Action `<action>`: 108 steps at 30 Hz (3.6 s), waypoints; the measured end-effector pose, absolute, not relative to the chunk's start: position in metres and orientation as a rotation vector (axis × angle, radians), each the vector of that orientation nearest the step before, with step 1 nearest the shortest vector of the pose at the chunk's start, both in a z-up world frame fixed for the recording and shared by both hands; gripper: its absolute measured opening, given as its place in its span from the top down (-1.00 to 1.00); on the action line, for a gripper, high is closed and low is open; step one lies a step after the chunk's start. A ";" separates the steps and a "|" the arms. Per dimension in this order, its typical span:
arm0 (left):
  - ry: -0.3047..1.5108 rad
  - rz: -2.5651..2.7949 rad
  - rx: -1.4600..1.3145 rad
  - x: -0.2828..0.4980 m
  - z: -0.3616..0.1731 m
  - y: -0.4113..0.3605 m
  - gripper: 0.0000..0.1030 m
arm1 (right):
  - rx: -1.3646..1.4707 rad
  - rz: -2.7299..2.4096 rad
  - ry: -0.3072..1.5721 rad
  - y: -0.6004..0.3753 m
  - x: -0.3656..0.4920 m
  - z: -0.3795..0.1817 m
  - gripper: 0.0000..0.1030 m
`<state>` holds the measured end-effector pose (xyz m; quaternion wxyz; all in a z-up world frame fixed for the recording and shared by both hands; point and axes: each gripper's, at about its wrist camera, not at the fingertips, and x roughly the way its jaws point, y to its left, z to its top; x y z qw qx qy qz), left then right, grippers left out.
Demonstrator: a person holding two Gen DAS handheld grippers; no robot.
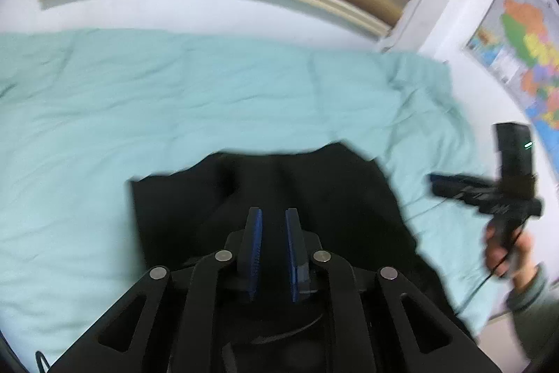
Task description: Fold large clothes
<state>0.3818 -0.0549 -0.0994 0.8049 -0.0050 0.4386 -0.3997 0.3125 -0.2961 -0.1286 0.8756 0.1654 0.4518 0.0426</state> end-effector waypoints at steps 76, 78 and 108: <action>1.399 -0.454 -0.292 0.125 -0.193 0.180 -0.08 | 0.524 -0.232 1.282 -0.266 0.019 -0.198 -0.36; 1.406 -0.413 -0.342 0.122 -0.199 0.195 -0.10 | 0.548 -0.275 1.280 -0.280 0.006 -0.201 -0.42; 1.464 -0.626 -0.548 0.086 -0.238 0.205 -0.07 | 0.786 -0.173 1.324 -0.297 -0.061 -0.248 -0.05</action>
